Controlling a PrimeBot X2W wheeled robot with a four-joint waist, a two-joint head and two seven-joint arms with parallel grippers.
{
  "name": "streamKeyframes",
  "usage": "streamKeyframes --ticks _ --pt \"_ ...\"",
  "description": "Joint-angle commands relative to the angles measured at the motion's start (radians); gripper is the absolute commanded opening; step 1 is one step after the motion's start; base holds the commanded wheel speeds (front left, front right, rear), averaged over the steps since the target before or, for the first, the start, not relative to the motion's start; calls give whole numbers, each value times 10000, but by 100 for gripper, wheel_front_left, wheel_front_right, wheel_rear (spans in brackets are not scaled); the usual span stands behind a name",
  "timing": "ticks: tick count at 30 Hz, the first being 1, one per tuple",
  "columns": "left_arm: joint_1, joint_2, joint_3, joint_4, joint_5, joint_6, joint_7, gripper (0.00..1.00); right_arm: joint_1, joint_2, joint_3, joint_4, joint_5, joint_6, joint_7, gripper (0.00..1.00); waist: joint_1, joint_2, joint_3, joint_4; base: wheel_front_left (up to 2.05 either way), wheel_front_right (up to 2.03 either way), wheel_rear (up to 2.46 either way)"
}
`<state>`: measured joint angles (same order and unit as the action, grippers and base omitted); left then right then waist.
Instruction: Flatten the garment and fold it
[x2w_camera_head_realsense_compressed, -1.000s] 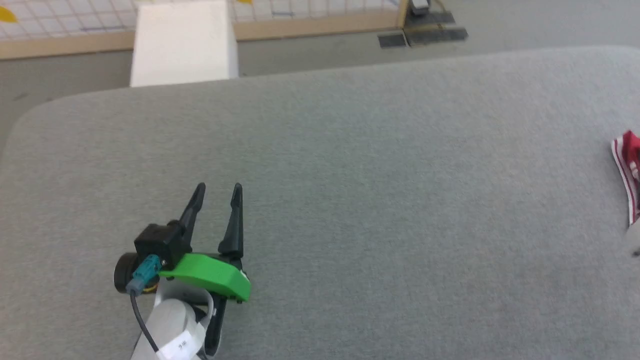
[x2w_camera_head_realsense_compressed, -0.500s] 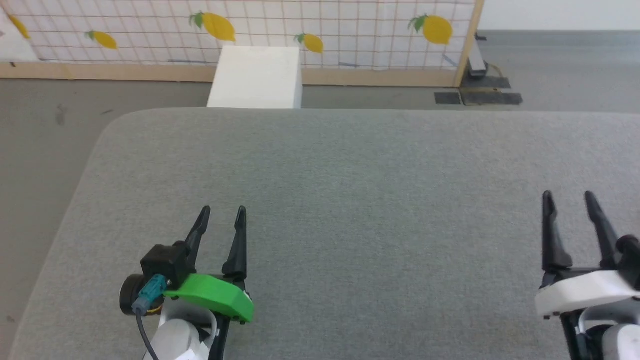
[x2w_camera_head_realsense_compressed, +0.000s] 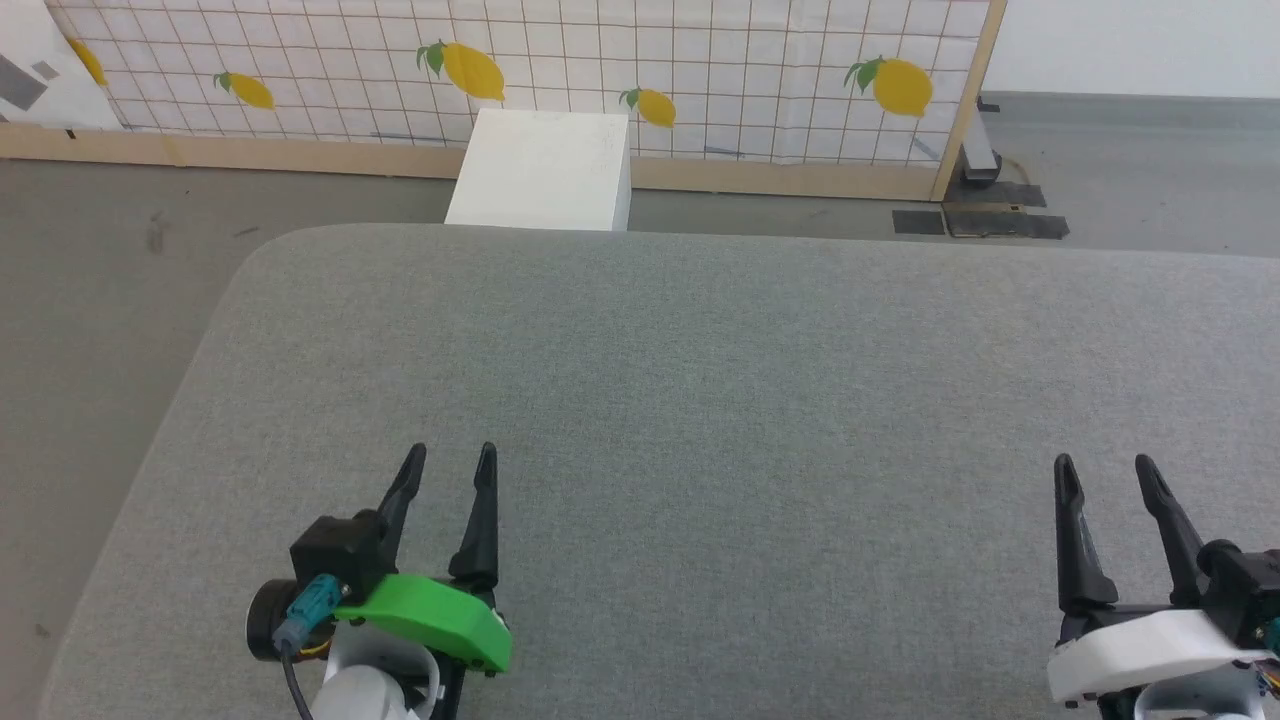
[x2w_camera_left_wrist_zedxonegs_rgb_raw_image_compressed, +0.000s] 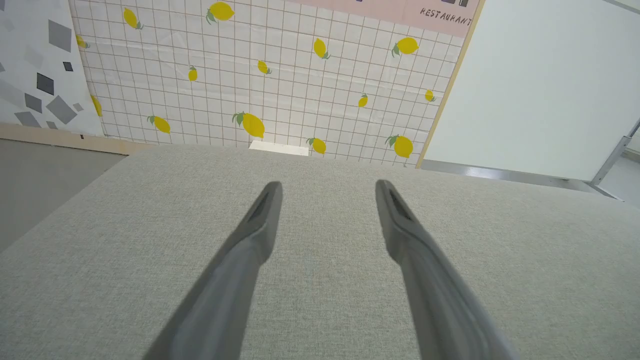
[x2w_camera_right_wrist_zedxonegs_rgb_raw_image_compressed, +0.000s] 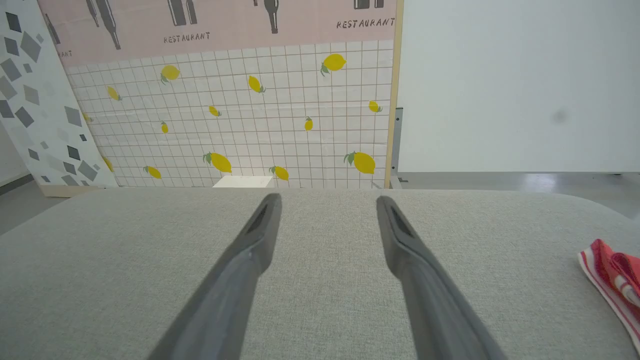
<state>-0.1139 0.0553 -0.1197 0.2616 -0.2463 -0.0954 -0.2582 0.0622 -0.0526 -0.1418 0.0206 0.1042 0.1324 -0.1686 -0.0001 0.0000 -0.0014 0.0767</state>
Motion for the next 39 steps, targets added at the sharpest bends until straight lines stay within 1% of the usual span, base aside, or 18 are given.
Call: streamKeyframes --ticks 1,11,12,24,39 --pt "167 -49 -33 15 -136 51 -35 100 149 21 11 44 101 -17 -111 100 1 0 -13 -7 0 0 0" --pt "267 -50 -88 91 -196 154 -35 100 307 23 69 182 296 -17 -212 100 1 0 -57 -45 0 0 0" --pt "132 -4 -84 87 -183 98 1 0 212 4 56 167 222 0 -164 0 1 0 -58 -45 0 0 0" --pt "125 2 -91 93 -181 87 16 0 210 2 49 165 215 0 -157 0 1 0 -61 -58 0 0 0" --pt "243 -4 57 -222 126 188 315 0 113 4 210 121 69 -2 57 0 1 0 -52 -140 0 0 0"
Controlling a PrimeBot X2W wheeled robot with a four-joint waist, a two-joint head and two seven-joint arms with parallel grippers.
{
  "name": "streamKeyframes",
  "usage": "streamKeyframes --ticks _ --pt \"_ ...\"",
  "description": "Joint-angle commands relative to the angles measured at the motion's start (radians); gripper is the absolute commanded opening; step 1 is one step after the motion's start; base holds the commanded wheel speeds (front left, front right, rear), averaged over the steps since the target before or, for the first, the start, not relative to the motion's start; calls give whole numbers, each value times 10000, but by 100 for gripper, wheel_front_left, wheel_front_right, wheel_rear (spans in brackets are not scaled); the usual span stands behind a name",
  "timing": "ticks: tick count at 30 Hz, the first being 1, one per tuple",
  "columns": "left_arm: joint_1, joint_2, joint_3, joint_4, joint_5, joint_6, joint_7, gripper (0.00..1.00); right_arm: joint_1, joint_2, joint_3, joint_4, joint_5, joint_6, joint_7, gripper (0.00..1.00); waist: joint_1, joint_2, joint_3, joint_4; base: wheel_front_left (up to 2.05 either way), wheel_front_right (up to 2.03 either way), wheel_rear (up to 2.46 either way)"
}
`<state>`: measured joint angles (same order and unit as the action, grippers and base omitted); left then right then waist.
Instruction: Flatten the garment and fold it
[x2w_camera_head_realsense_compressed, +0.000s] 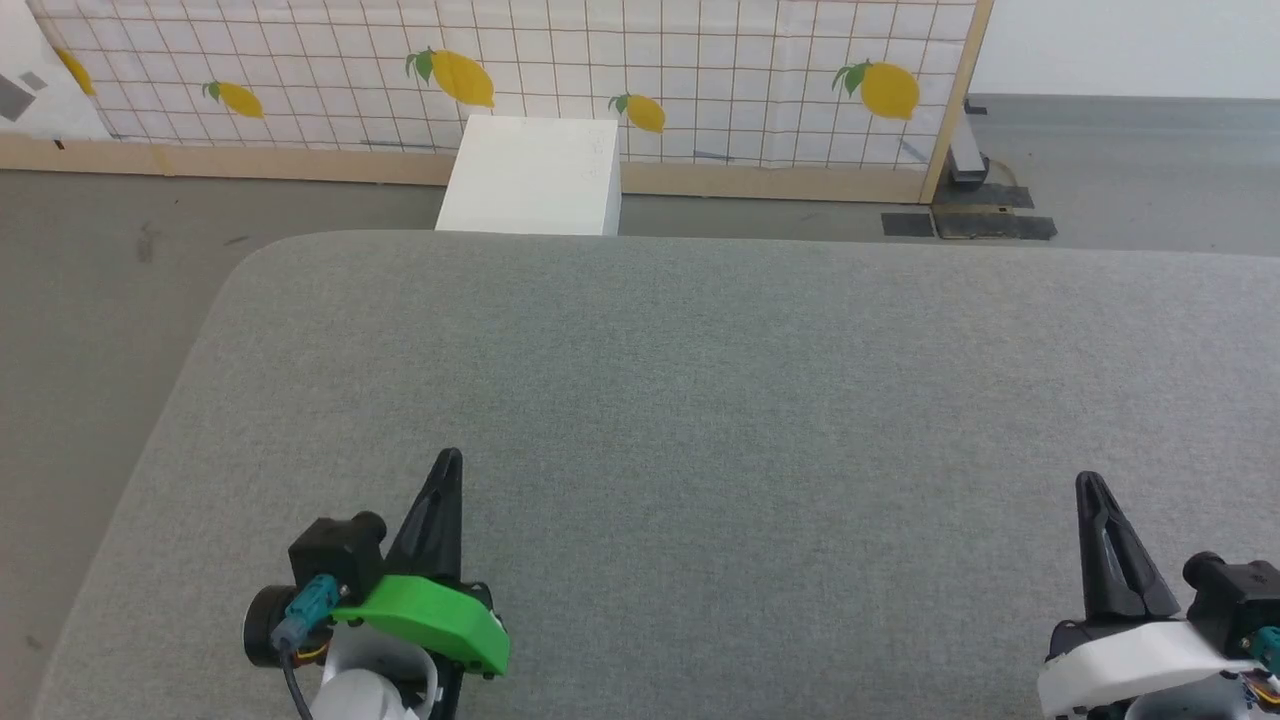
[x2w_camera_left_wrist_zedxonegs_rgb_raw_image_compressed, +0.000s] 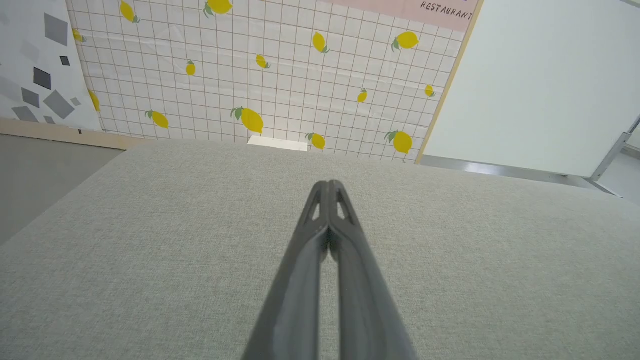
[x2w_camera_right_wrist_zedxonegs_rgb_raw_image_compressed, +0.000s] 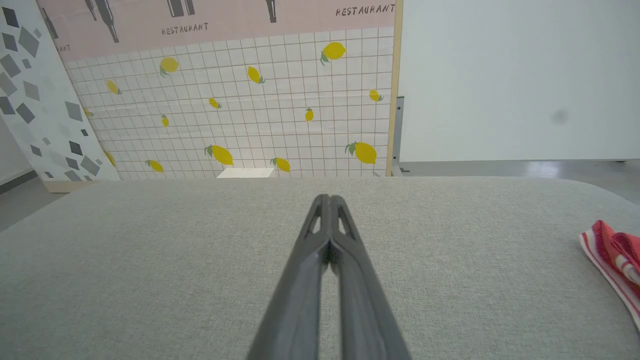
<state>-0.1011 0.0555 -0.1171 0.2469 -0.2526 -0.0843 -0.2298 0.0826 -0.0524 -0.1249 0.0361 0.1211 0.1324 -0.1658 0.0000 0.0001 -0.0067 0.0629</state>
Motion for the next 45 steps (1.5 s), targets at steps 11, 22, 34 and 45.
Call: streamKeyframes --ticks 11,22,34,45 --pt "202 -11 141 -307 417 151 251 0 -162 4 159 -66 -208 -3 187 0 0 -1 7 -64 0 0 0" --pt "291 -15 254 -544 648 227 475 0 -235 6 278 -98 -317 -5 348 0 0 -1 14 -125 0 0 0" --pt "387 -20 376 -800 898 309 718 0 -314 8 408 -133 -436 -7 522 0 0 -1 21 -193 0 0 0" --pt "475 -25 489 -1037 1129 385 942 0 -386 10 527 -166 -546 -8 683 0 0 -1 27 -254 0 0 0"
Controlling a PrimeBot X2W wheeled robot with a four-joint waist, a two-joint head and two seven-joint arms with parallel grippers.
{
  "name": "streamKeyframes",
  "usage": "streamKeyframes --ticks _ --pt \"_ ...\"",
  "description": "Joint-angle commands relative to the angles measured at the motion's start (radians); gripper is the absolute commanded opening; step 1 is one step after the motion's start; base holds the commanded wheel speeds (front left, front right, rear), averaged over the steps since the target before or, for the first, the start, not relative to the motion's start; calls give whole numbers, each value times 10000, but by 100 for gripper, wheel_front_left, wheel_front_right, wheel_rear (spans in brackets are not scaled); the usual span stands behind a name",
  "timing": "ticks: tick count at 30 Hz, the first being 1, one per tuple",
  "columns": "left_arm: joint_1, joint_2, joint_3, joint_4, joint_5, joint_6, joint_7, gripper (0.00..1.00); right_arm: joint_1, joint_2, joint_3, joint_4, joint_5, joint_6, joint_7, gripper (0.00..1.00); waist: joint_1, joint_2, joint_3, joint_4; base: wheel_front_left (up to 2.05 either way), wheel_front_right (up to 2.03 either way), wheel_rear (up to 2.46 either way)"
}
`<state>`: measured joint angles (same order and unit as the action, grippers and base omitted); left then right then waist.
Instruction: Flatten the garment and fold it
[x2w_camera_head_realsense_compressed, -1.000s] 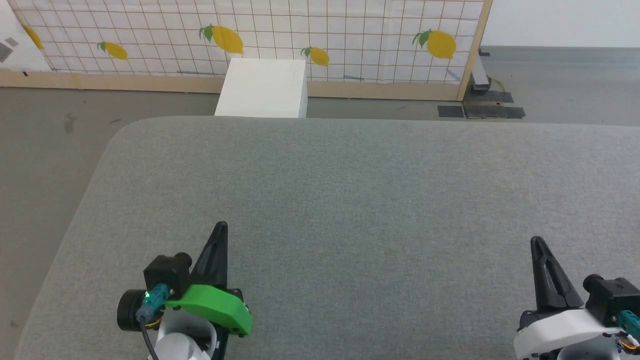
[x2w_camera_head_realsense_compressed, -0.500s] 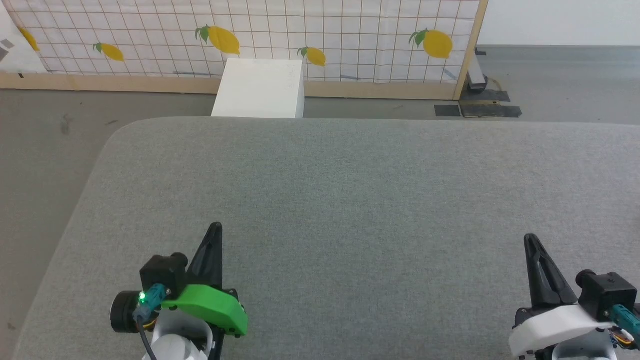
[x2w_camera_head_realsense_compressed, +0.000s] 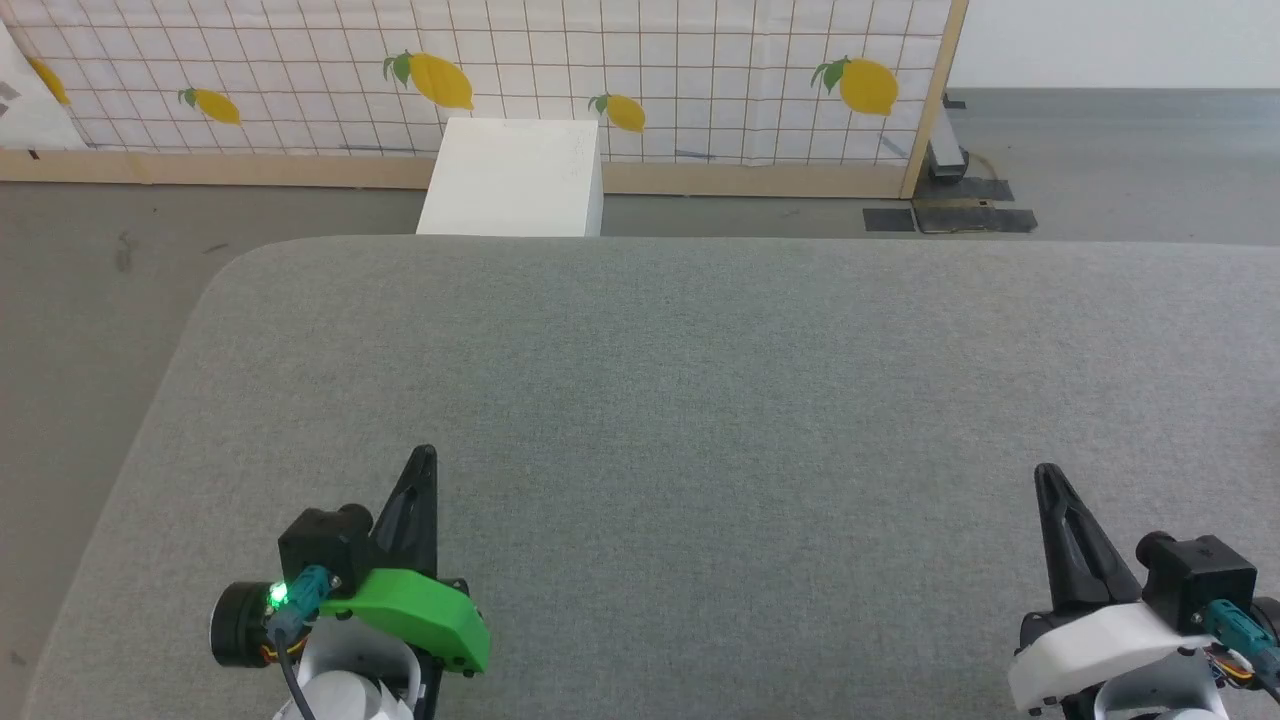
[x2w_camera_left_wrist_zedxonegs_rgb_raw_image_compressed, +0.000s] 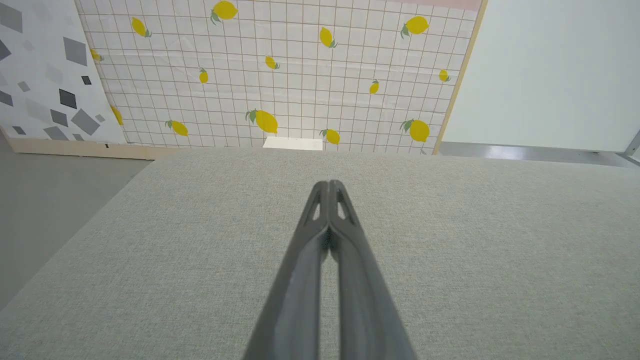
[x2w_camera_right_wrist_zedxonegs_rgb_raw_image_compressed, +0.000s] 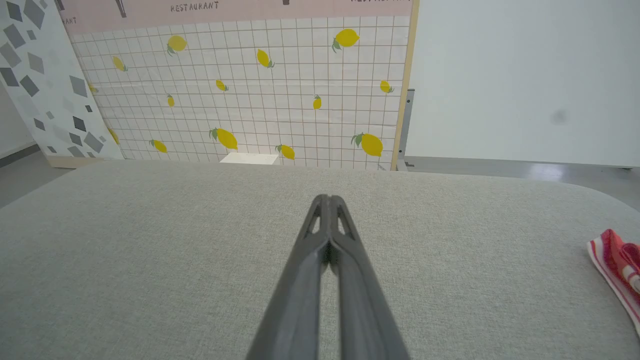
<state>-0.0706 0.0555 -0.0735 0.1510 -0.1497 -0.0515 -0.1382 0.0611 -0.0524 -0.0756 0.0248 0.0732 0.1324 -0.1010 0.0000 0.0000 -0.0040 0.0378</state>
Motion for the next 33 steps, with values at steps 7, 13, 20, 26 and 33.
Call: streamKeyframes --ticks 7,13,20,26,33 --pt "225 -28 123 -224 242 104 164 0 -217 12 108 -72 -135 -9 135 0 0 0 4 -42 0 0 0" --pt "273 -30 184 -353 367 145 285 0 -256 13 173 -90 -194 -10 222 0 0 0 8 -75 0 0 0" --pt "330 -33 257 -504 515 193 429 0 -302 14 249 -111 -265 -11 325 0 0 0 12 -115 0 0 0" --pt "378 -36 318 -633 640 234 551 0 -342 15 314 -128 -324 -12 413 0 0 0 16 -148 0 0 0" --pt "434 -39 390 -784 788 283 694 0 -388 16 390 -149 -394 -12 515 0 0 0 20 -188 0 0 0"
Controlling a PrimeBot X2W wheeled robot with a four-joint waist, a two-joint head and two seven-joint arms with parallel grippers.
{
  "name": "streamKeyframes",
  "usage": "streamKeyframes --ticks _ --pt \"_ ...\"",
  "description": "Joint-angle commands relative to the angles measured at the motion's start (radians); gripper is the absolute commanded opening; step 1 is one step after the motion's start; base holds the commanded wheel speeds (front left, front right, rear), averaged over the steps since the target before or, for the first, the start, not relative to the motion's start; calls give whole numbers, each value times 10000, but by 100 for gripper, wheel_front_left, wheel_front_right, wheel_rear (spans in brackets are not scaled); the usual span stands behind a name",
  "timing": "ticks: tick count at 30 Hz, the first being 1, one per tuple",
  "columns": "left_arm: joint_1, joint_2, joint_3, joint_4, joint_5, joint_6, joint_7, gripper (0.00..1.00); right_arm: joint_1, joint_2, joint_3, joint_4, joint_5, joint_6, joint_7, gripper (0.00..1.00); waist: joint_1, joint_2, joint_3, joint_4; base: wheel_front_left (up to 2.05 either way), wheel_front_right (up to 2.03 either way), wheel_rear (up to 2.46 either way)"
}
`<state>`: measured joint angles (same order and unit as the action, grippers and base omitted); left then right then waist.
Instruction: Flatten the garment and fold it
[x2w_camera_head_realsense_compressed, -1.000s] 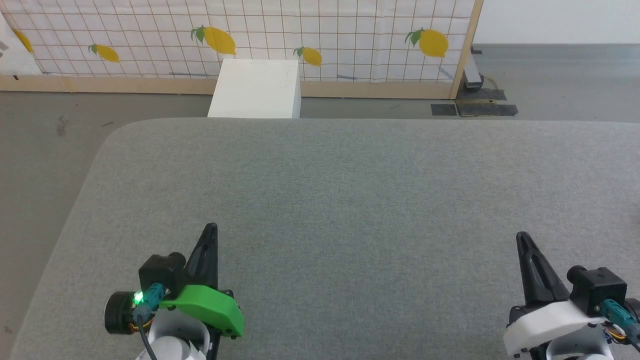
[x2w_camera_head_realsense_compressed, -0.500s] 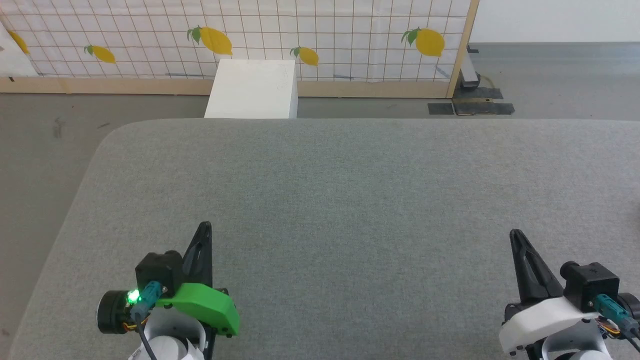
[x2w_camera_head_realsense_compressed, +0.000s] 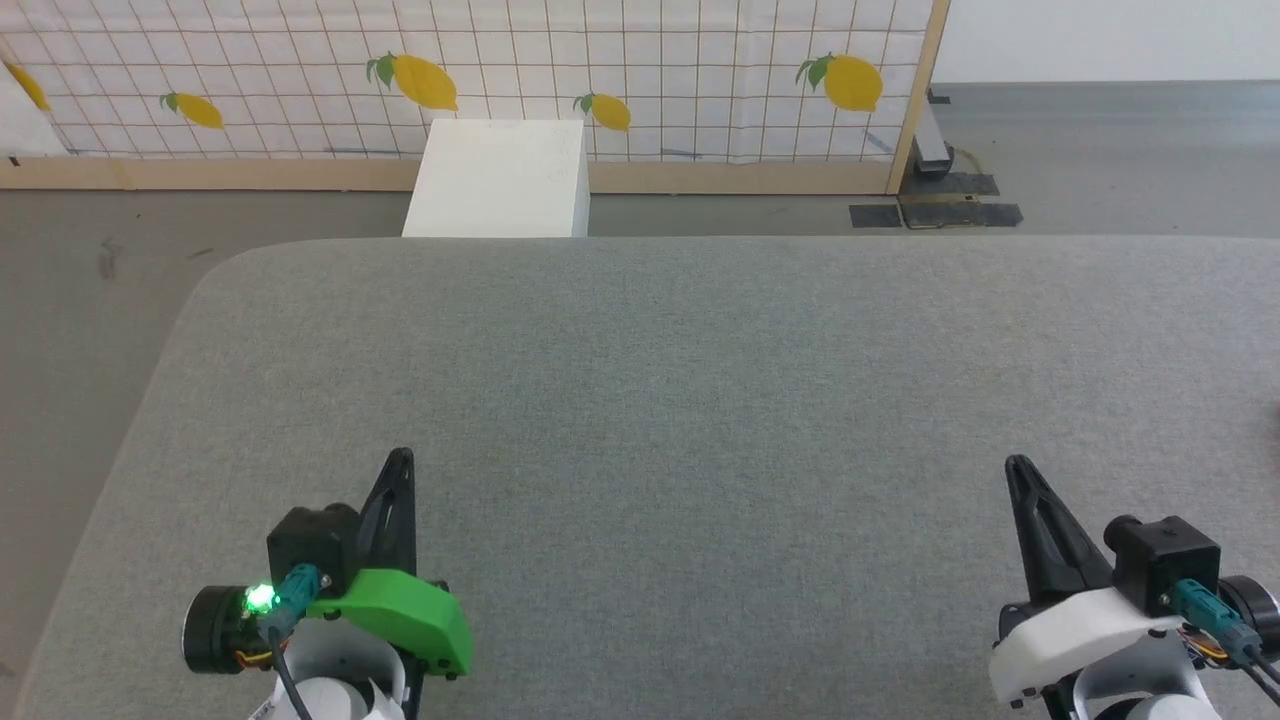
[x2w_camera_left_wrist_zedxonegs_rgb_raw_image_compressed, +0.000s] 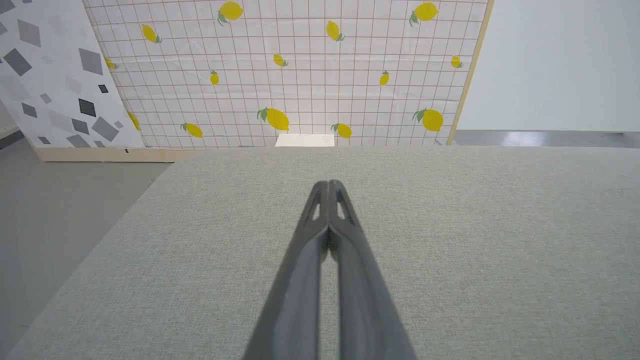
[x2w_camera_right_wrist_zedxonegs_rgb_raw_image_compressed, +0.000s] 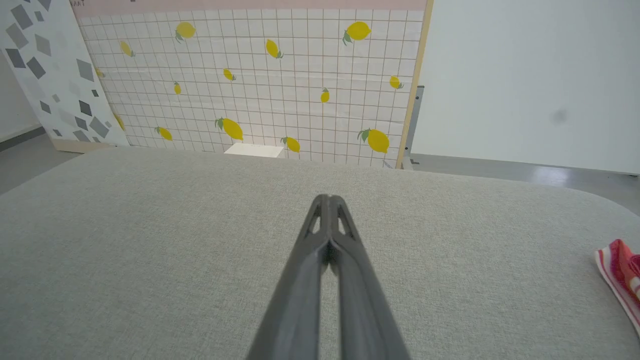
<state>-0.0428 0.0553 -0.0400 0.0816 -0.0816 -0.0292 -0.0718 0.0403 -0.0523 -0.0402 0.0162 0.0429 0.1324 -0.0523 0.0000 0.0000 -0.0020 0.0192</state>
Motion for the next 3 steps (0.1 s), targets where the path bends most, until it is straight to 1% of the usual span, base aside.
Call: streamKeyframes --ticks 1,3 --pt "163 -37 63 -109 126 66 48 0 -186 14 45 -65 -100 -13 41 0 0 0 1 -7 0 0 0" --pt "179 -38 83 -151 167 80 89 0 -199 15 67 -71 -120 -13 70 0 0 0 2 -19 0 0 0"
